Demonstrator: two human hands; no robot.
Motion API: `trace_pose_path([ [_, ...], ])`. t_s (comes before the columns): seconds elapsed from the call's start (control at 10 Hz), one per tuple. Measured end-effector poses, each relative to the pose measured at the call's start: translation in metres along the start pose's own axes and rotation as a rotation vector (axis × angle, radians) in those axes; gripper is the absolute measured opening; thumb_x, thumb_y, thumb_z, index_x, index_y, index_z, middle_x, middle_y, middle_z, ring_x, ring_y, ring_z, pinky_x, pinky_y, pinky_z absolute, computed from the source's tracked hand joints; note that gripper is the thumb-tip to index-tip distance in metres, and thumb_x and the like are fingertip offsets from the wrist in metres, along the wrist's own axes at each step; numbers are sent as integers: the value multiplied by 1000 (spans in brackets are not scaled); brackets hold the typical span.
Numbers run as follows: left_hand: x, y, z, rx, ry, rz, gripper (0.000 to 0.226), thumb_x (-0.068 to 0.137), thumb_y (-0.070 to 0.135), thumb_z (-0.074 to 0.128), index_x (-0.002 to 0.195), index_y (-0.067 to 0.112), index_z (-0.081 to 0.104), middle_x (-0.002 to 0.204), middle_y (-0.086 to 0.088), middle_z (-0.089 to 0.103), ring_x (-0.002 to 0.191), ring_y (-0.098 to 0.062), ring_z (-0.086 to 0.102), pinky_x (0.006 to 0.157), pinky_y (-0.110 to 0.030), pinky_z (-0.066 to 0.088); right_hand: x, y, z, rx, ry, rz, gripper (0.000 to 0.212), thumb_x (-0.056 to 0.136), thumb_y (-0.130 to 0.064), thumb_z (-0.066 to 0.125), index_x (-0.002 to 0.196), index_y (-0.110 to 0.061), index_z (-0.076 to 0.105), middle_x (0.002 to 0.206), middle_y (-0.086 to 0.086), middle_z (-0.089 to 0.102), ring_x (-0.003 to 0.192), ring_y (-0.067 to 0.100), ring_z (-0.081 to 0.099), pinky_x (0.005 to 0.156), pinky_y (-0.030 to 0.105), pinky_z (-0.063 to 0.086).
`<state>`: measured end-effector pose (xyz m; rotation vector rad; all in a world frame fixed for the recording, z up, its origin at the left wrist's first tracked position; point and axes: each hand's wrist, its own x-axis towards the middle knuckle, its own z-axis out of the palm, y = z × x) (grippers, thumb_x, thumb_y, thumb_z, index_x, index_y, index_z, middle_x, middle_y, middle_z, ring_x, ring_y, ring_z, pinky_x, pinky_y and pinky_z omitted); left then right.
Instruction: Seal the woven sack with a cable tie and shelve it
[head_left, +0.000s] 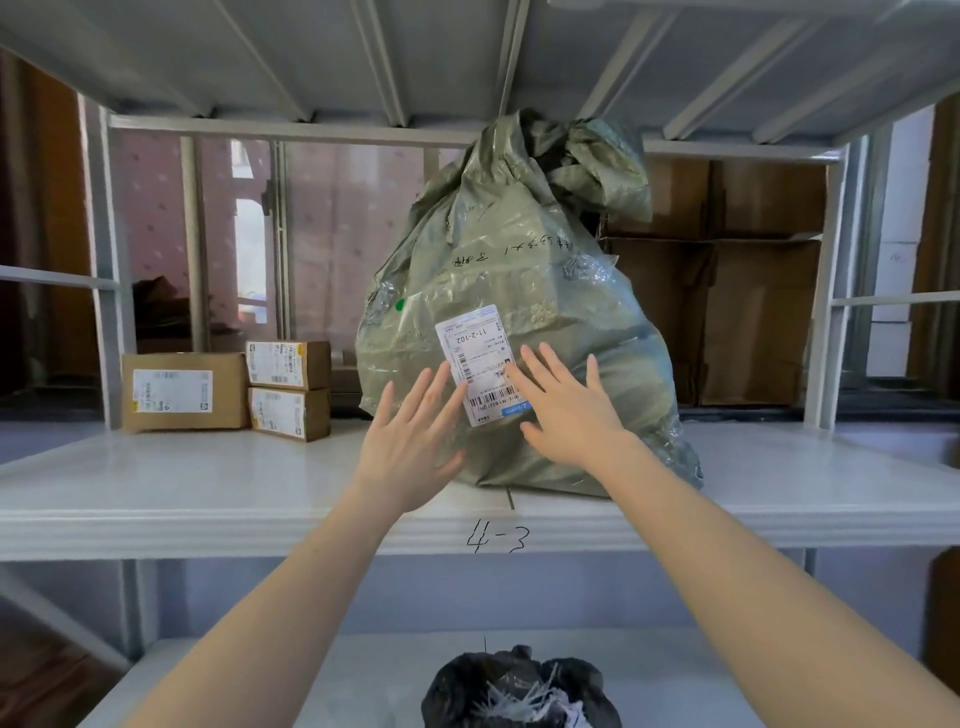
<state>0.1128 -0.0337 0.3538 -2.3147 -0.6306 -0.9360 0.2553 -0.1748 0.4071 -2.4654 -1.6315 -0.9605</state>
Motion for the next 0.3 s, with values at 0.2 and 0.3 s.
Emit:
trace_pose_path([
  [0.2, -7, -5, -42, -6, 7, -1, 78, 80, 59, 18, 147, 20, 22, 156, -8, 21, 142, -28, 25, 111, -55, 23, -27, -2, -21, -10, 3, -8, 70, 95, -36, 40, 149, -26, -3, 159, 3, -15, 147, 19, -14, 115, 59, 0],
  [0.3, -11, -5, -64, -42, 10, -12, 77, 80, 59, 22, 146, 19, 27, 155, -8, 24, 141, -27, 29, 110, -55, 26, -38, -2, -37, -7, 40, -15, 71, 95, -36, 41, 149, -26, -3, 160, 3, -15, 147, 19, -13, 115, 59, 1],
])
